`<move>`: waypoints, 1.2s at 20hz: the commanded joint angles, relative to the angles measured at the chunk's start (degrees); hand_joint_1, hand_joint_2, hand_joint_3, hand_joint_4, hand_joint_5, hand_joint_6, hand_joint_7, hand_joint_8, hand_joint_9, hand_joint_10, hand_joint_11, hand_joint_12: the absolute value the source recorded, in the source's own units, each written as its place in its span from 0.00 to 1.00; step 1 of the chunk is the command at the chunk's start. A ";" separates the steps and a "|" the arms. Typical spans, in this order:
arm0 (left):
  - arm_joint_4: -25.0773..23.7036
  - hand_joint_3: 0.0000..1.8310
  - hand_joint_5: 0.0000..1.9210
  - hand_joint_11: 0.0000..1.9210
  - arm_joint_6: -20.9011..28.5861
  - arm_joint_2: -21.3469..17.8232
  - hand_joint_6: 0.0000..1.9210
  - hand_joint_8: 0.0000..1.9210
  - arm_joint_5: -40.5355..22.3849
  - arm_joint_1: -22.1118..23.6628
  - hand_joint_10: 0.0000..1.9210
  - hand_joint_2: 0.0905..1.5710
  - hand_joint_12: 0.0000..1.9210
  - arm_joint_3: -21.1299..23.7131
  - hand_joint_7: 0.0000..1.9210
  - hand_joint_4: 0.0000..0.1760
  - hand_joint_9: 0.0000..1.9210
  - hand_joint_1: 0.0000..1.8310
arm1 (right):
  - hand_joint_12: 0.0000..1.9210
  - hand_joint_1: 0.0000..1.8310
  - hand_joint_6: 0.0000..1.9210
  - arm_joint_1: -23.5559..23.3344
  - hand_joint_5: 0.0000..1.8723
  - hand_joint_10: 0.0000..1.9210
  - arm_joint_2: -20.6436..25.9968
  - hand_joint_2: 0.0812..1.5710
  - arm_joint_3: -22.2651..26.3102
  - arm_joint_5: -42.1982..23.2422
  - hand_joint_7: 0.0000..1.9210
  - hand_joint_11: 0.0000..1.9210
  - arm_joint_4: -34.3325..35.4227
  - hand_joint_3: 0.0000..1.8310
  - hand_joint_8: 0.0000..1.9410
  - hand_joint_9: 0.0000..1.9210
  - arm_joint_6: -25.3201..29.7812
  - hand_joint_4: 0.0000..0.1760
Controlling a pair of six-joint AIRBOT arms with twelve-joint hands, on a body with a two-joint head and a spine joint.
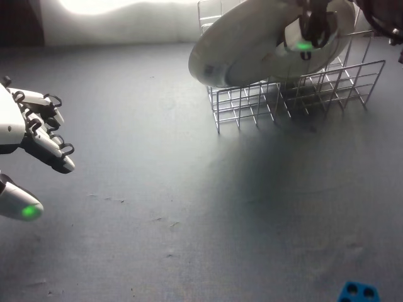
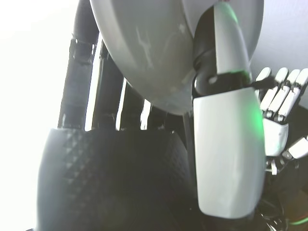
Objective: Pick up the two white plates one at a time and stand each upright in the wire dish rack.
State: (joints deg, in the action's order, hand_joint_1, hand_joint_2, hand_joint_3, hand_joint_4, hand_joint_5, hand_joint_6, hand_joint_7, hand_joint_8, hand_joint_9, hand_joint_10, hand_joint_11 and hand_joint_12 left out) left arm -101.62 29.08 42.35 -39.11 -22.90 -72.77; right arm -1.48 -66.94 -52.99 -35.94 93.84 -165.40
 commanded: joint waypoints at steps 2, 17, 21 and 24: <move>2.19 0.00 0.28 0.00 0.25 -0.53 0.00 0.00 -0.05 0.76 0.00 0.70 0.34 0.16 0.32 0.00 0.26 0.00 | 0.59 0.66 0.58 -0.64 0.50 0.00 0.20 0.71 -0.29 -0.14 0.50 0.32 -4.88 0.00 0.50 0.59 1.44 0.11; 1.90 0.00 0.28 0.00 0.26 -0.58 0.00 0.00 -0.05 1.01 0.00 0.70 0.34 0.44 0.33 0.00 0.26 0.00 | 0.58 0.66 0.58 -0.07 0.50 0.00 0.87 0.71 -1.10 -1.07 0.51 0.32 -4.85 0.00 0.49 0.59 13.01 0.13; 1.90 0.00 0.28 0.01 0.26 -0.56 0.00 0.00 -0.05 1.01 0.00 0.70 0.34 0.35 0.32 0.00 0.27 0.00 | 0.58 0.66 0.58 0.91 0.50 0.01 0.93 0.71 -2.29 -0.85 0.51 0.32 -4.81 0.00 0.49 0.60 12.92 0.14; 1.90 0.00 0.27 0.00 0.26 -0.52 0.00 0.00 -0.05 1.13 0.00 0.70 0.33 0.34 0.33 0.00 0.26 0.00 | 0.60 0.65 0.60 1.14 0.48 0.00 0.96 0.72 -2.91 -0.06 0.49 0.31 -4.71 0.00 0.52 0.59 12.97 0.15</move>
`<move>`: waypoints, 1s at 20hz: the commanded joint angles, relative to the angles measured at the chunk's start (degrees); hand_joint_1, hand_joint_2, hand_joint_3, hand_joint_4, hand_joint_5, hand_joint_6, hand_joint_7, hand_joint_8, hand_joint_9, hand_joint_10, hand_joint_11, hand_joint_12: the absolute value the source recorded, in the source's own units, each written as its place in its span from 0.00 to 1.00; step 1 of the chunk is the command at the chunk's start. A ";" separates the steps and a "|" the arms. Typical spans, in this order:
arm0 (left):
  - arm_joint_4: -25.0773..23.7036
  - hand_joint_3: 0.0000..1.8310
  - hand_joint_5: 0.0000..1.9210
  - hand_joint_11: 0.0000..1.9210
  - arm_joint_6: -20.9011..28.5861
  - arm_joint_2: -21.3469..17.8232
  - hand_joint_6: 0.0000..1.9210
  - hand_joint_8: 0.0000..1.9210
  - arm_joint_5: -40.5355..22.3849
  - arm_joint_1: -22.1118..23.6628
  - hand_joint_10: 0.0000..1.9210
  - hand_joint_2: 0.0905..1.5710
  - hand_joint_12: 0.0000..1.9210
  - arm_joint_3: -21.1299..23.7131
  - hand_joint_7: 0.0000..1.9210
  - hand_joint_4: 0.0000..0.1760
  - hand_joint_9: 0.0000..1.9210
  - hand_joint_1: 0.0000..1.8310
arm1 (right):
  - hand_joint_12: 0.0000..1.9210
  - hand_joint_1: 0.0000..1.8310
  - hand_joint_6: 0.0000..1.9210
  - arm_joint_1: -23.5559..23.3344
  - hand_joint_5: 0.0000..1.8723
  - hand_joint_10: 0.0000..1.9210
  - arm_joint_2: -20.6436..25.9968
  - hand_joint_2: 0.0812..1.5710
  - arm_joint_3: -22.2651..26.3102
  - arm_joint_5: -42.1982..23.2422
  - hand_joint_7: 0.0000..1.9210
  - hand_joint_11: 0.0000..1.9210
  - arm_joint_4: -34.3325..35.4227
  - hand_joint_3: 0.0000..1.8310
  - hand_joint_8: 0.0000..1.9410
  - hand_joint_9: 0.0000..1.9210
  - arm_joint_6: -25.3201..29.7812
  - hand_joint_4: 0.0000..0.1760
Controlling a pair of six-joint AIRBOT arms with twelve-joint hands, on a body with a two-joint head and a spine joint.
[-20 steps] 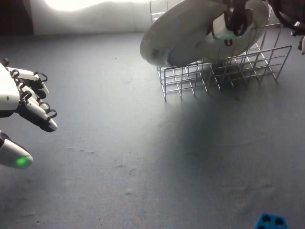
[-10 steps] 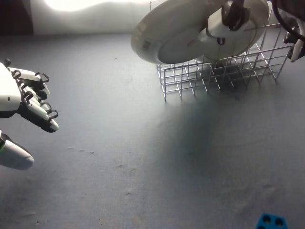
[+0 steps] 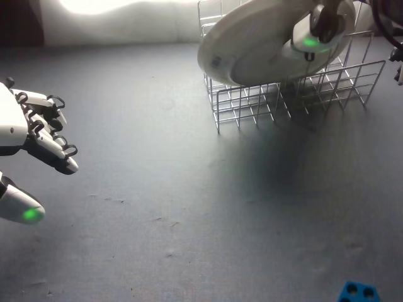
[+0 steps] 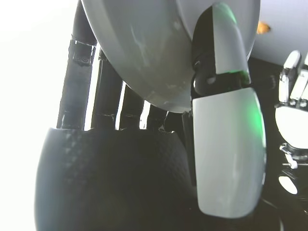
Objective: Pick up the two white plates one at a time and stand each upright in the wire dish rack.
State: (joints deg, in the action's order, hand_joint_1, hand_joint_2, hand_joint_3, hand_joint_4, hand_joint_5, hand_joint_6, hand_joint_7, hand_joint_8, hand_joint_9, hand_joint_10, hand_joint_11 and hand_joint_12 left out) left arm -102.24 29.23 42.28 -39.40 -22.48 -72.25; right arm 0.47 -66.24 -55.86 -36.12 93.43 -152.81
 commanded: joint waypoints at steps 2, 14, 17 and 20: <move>2.51 0.00 0.27 0.00 0.11 -0.46 0.00 0.00 0.23 0.72 0.00 0.70 0.36 -0.19 0.32 0.00 0.27 0.00 | 0.60 0.65 0.59 -0.79 0.48 0.00 0.30 0.71 -0.15 0.35 0.50 0.31 -3.00 0.00 0.52 0.59 0.39 0.17; 2.51 0.00 0.27 0.01 0.11 -0.28 0.00 0.00 0.23 0.82 0.00 0.70 0.34 -0.36 0.33 0.00 0.27 0.00 | 0.62 0.65 0.63 -0.49 0.45 0.00 0.06 0.73 -3.52 4.38 0.49 0.27 0.47 0.00 0.54 0.58 4.87 0.13; 2.51 0.00 0.28 0.01 0.11 -0.25 0.00 0.00 0.23 1.00 0.00 0.70 0.34 -0.34 0.33 0.00 0.27 0.00 | 0.62 0.65 0.63 -0.70 0.45 0.01 -0.47 0.73 -5.48 5.79 0.49 0.28 0.59 0.00 0.54 0.58 6.15 0.13; 2.51 0.00 0.28 0.01 0.11 -0.24 0.00 0.00 0.23 1.14 0.00 0.70 0.34 -0.35 0.33 0.00 0.27 0.00 | 0.61 0.65 0.63 -0.74 0.46 0.01 -0.79 0.73 -6.30 6.75 0.49 0.28 0.62 0.00 0.54 0.58 6.55 0.14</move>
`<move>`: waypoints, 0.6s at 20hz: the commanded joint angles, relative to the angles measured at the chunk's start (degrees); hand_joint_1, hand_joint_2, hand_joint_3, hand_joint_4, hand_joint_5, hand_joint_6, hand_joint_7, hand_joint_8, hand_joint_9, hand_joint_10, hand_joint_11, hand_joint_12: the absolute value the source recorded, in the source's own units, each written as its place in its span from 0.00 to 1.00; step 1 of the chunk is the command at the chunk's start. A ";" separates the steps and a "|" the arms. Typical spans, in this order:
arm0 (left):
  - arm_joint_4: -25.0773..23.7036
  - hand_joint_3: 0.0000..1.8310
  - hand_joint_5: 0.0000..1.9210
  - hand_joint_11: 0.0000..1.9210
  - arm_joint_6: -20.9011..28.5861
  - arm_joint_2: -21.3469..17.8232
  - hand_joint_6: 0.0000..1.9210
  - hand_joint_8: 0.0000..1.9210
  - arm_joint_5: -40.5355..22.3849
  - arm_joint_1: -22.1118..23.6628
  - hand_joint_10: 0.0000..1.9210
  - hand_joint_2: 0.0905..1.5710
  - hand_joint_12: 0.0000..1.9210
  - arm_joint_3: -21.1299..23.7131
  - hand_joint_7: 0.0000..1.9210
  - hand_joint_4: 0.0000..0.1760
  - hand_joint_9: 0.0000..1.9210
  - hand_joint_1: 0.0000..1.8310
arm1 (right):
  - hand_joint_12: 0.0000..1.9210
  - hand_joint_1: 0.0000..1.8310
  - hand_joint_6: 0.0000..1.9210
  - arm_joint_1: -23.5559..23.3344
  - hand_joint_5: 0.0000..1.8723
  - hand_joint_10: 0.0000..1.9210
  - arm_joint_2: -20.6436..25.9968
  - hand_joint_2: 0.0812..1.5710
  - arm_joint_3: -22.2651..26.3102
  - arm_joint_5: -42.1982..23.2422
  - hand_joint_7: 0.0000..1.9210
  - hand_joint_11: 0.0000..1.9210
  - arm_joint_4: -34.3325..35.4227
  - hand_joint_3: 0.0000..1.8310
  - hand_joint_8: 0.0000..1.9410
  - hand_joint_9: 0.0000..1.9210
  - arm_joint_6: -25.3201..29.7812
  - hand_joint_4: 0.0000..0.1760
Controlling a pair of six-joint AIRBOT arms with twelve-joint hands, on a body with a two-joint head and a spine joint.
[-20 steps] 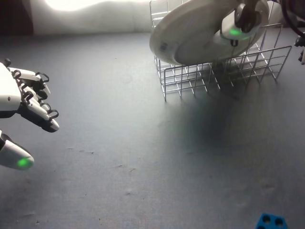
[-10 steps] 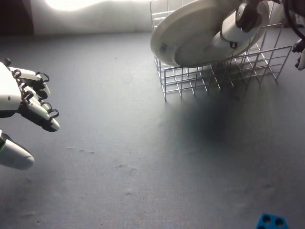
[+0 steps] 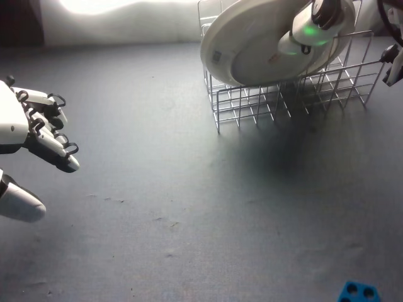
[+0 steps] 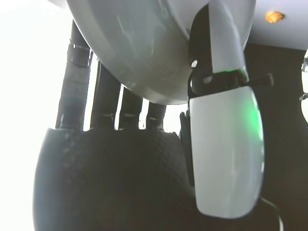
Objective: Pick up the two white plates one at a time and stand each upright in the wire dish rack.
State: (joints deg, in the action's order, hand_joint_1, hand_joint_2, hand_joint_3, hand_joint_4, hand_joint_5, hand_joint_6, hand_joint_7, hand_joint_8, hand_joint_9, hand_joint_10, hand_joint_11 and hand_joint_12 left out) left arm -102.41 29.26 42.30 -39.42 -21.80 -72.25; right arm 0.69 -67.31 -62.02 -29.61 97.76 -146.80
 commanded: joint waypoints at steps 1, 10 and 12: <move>2.69 0.00 0.28 0.01 0.09 -0.24 0.00 0.00 0.25 0.51 0.00 0.70 0.34 -0.35 0.33 0.00 0.28 0.00 | 0.61 0.65 0.62 -0.89 0.46 0.00 0.21 0.73 -0.18 0.39 0.49 0.28 -3.70 0.00 0.54 0.58 0.54 0.15; 2.68 0.00 0.27 0.00 0.09 -0.21 0.00 0.00 0.15 0.55 0.00 0.70 0.34 -0.39 0.33 0.00 0.27 0.00 | 0.61 0.65 0.62 1.79 0.47 0.01 -0.02 0.73 -0.75 1.07 0.48 0.27 -3.78 0.00 0.55 0.57 0.55 0.18; 2.68 0.00 0.27 0.01 0.09 -0.20 0.00 0.00 0.15 0.55 0.00 0.70 0.34 -0.38 0.33 0.00 0.27 0.00 | 0.61 0.64 0.62 2.09 0.46 0.01 -0.12 0.73 -1.09 1.28 0.47 0.27 -3.79 0.00 0.57 0.57 0.59 0.18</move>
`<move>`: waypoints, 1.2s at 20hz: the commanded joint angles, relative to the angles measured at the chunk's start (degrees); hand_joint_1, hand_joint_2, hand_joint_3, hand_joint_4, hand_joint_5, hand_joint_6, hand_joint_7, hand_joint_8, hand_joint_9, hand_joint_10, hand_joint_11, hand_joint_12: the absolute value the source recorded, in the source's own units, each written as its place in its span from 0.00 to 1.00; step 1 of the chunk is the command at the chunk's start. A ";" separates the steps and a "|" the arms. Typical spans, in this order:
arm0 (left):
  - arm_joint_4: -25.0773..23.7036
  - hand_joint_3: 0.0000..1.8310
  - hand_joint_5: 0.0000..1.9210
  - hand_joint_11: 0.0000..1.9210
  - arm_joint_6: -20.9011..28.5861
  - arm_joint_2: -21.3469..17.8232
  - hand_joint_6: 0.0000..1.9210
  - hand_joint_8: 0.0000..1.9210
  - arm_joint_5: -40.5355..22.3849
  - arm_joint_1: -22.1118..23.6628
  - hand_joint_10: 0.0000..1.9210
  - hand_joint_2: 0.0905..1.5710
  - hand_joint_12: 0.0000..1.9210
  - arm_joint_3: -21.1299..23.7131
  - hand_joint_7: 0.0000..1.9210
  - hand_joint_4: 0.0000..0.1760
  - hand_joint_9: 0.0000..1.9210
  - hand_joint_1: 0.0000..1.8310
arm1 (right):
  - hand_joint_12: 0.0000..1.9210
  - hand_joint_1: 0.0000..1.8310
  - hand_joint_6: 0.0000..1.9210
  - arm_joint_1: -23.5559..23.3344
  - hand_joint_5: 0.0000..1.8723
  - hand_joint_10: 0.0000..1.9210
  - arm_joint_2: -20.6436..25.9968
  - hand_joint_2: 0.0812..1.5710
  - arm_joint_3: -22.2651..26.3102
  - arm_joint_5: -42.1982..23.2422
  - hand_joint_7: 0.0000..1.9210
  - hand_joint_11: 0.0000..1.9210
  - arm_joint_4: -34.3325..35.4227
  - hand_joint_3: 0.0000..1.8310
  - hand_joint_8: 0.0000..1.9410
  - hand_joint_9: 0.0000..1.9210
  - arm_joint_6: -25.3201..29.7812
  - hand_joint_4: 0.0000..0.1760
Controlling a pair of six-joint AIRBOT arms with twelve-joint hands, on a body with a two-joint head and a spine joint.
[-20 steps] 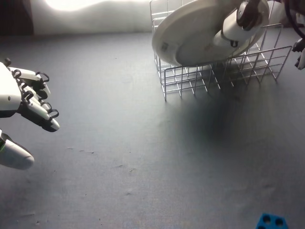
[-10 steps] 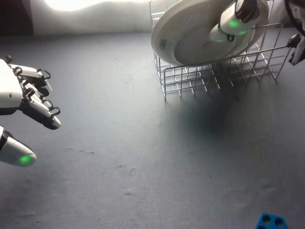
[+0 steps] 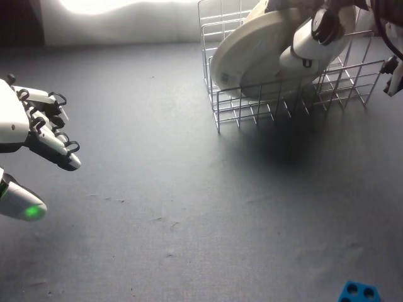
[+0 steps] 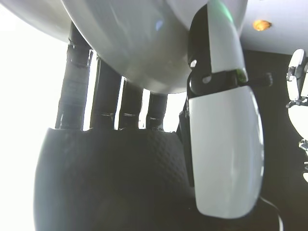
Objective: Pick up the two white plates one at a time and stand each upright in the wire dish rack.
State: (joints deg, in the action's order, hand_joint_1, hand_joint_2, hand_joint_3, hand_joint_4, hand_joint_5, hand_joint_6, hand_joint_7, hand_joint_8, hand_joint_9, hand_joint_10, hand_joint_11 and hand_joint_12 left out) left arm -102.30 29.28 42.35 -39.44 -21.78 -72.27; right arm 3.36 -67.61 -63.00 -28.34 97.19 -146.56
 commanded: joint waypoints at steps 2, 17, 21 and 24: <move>2.57 0.00 0.27 0.00 0.07 -0.24 0.00 0.00 0.16 0.54 0.00 0.70 0.34 -0.35 0.32 0.00 0.26 0.00 | 0.63 0.65 0.62 -0.19 0.46 0.01 0.14 0.73 -0.42 0.30 0.46 0.25 -3.24 0.00 0.57 0.56 0.51 0.17; 2.11 0.00 0.28 0.00 0.34 -0.17 0.00 0.00 0.03 0.84 0.00 0.70 0.34 -0.29 0.32 0.00 0.26 0.00 | 0.60 0.60 0.59 -0.58 0.47 0.00 0.26 0.73 -0.51 1.23 0.50 0.23 -4.38 0.00 0.10 0.52 0.55 0.00; 2.11 0.00 0.28 0.01 0.34 -0.17 0.00 0.00 -0.36 0.84 0.00 0.70 0.35 -0.30 0.33 0.00 0.27 0.00 | 0.57 0.51 0.08 -0.49 0.46 0.00 0.34 0.67 -0.49 1.23 0.50 0.20 -4.53 0.00 0.01 0.47 0.48 0.00; 2.11 0.00 0.27 0.00 0.34 -0.17 0.00 0.00 -0.88 1.04 0.00 0.70 0.32 -0.30 0.32 0.00 0.26 0.00 | 0.57 0.48 0.02 -0.75 0.43 0.00 0.43 0.68 -0.48 1.25 0.45 0.16 -4.71 0.00 0.00 0.42 0.46 0.00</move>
State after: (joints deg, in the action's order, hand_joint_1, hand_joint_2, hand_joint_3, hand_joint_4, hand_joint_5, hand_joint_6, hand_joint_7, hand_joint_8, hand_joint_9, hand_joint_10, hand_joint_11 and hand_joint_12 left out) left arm -102.69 29.47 42.41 -40.03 -21.50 -72.27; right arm 3.70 -67.70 -63.24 -26.87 95.35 -146.15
